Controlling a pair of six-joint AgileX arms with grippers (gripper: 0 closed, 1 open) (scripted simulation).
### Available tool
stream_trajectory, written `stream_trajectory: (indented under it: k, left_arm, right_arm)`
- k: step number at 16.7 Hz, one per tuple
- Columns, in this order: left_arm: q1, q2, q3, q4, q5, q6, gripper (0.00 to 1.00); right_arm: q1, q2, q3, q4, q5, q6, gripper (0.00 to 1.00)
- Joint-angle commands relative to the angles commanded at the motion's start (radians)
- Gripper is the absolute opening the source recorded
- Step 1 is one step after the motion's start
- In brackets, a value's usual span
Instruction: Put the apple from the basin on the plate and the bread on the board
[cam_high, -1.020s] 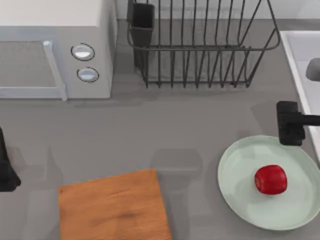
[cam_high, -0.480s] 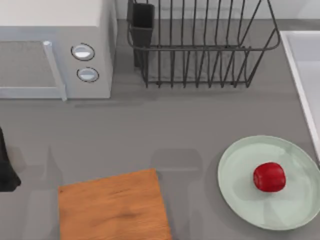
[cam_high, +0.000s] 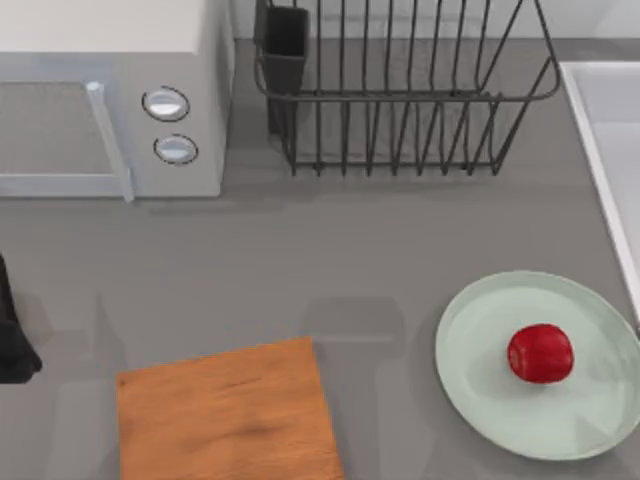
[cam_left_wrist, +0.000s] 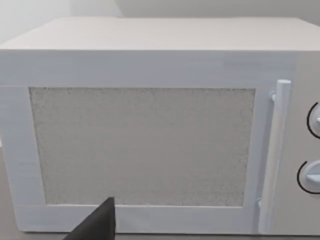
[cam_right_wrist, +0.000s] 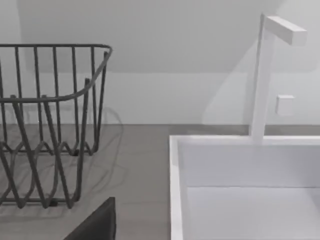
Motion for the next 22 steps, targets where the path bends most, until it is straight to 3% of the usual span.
stream_trajectory:
  k: [7, 11, 22]
  left_arm:
    - [0.002, 0.010, 0.009, -0.007, 0.000, 0.009, 1.00]
    - [0.020, 0.157, 0.133, -0.106, -0.003, 0.124, 1.00]
    - [0.105, 1.167, 0.805, -0.653, 0.000, 0.761, 1.00]
  right_arm:
    - [-0.003, -0.007, -0.007, 0.006, 0.000, -0.003, 1.00]
    - [-0.003, -0.007, -0.007, 0.006, 0.000, -0.003, 1.00]
    - [-0.003, -0.007, -0.007, 0.006, 0.000, -0.003, 1.00]
